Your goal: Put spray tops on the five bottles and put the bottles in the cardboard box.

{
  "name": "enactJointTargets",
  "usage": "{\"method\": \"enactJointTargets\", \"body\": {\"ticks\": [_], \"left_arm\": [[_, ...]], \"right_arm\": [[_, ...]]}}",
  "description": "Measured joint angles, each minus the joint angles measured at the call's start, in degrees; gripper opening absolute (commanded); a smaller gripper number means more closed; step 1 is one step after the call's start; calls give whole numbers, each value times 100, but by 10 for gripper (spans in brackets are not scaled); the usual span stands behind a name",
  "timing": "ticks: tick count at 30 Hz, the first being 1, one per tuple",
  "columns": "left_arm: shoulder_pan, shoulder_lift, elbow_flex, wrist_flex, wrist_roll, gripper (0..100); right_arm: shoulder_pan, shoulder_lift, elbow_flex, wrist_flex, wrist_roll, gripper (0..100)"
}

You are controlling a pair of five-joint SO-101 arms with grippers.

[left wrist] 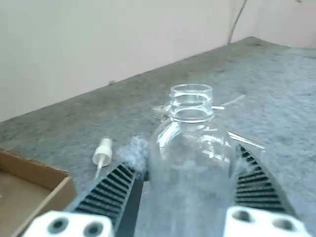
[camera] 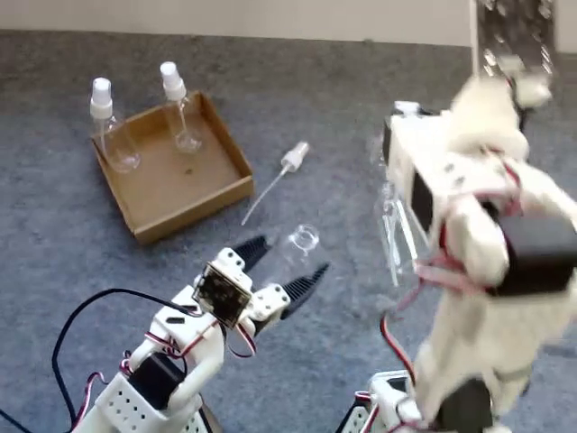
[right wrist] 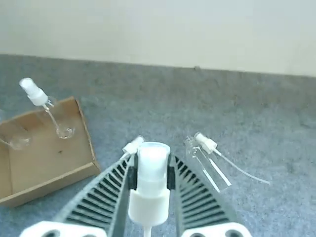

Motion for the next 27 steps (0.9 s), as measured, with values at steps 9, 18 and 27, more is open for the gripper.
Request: {"method": "enactJointTargets", "body": {"ticks": [9,18,27], "left_arm": [[809,0,0,0,0,158],[1301,0,0,0,0,155],[1547,0,0,0,0,154]], "right_arm": [[-26,-1626,1029,0,0,7],[-44,-3059,2875,-941,0,7],[-44,-4633,5451,-2716,0,7]]}}
